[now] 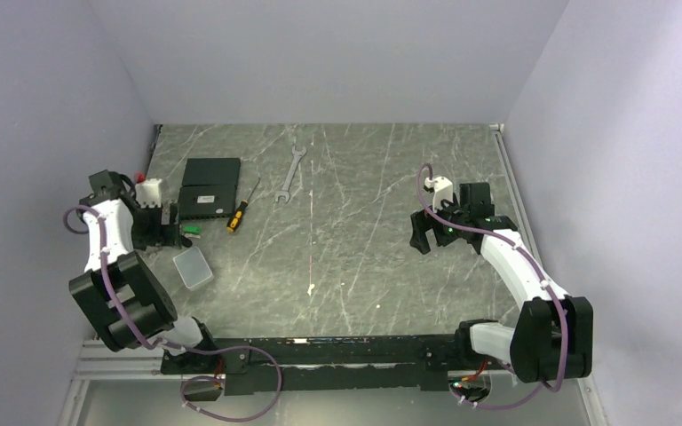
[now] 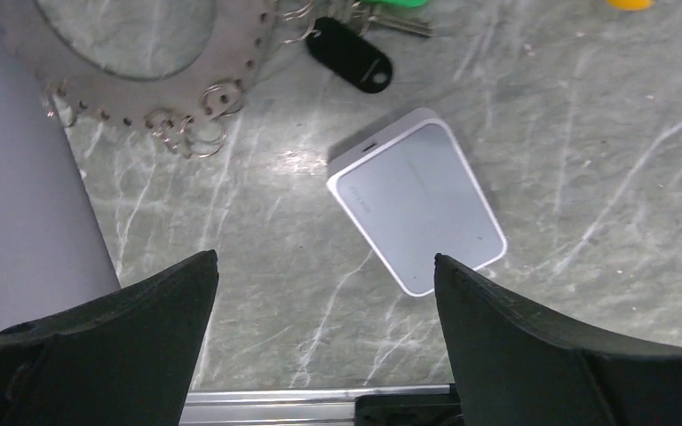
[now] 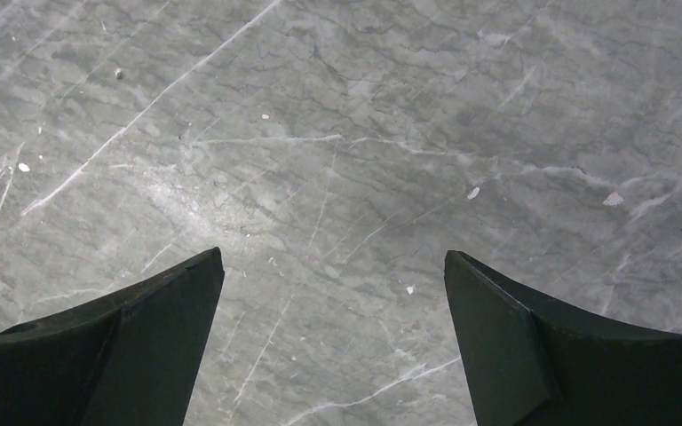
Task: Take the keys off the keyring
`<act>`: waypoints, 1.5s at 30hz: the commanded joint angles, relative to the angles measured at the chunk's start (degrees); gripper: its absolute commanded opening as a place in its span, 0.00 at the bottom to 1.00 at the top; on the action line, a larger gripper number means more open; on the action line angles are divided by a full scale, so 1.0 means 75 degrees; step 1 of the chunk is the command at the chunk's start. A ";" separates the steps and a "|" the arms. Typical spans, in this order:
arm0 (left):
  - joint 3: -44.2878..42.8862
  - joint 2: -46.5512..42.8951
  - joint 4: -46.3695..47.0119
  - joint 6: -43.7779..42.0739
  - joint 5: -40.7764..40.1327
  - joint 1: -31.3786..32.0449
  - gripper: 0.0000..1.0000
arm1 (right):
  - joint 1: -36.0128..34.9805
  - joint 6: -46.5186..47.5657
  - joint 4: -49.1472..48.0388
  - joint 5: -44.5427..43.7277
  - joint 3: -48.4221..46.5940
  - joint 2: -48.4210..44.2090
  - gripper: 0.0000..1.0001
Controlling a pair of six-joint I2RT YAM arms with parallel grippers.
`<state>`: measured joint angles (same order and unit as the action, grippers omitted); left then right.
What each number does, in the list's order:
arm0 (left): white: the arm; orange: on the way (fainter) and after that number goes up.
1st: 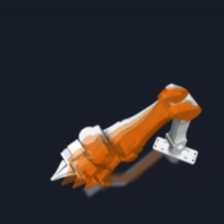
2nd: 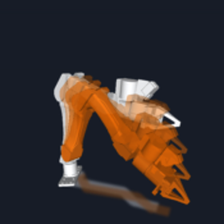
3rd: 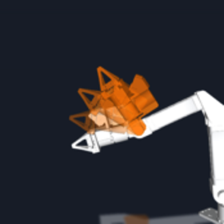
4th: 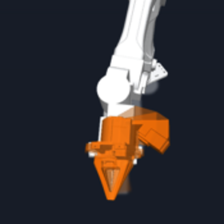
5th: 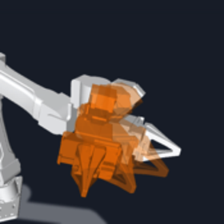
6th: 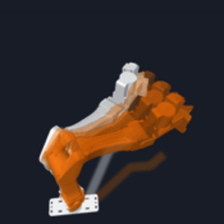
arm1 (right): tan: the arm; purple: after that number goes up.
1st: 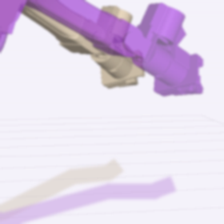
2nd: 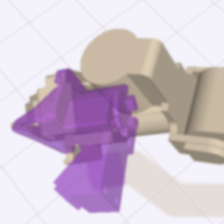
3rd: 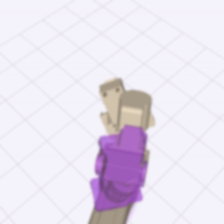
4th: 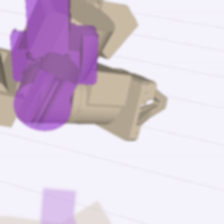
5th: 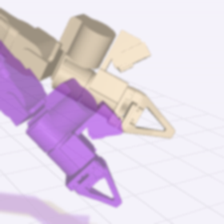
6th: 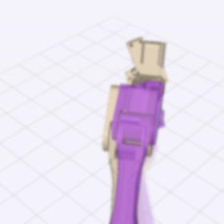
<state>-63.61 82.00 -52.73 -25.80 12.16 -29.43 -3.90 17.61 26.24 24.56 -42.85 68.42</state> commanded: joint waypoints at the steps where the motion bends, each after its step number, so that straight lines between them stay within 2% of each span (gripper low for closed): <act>1: 0.0220 0.0073 0.0480 -0.0035 0.0121 -0.0508 0.95 | -0.0025 0.0092 -0.0028 0.0169 -0.0335 0.0033 1.00; 8: 0.0030 0.0665 0.0874 -0.0649 0.0431 -0.1088 0.82 | -0.0022 0.0056 -0.0004 0.0204 -0.0327 0.0067 1.00; 13: -0.0128 0.1223 0.1153 -0.0547 0.0256 -0.1231 0.61 | -0.0019 0.0043 -0.0018 0.0177 -0.0325 0.0094 1.00; 17: -0.0067 0.1501 0.1610 -0.0466 0.0030 -0.1238 0.51 | -0.0022 0.0040 -0.0018 0.0156 -0.0321 0.0094 1.00; 33: 0.0037 0.2198 0.2580 -0.0060 -0.0353 -0.1244 0.49 | -0.0021 0.0043 -0.0030 0.0130 -0.0291 0.0162 1.00; 41: 0.0126 0.2445 0.2860 0.0016 -0.0496 -0.1244 0.45 | -0.0022 0.0043 -0.0030 0.0168 -0.0296 0.0204 1.00; 45: 0.0121 0.2541 0.2863 0.0030 -0.0463 -0.1244 0.40 | -0.0021 0.0043 -0.0018 0.0189 -0.0297 0.0203 1.00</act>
<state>-62.63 100.16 -32.75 -26.74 9.04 -38.54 -3.92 17.58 26.55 24.64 -43.05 69.82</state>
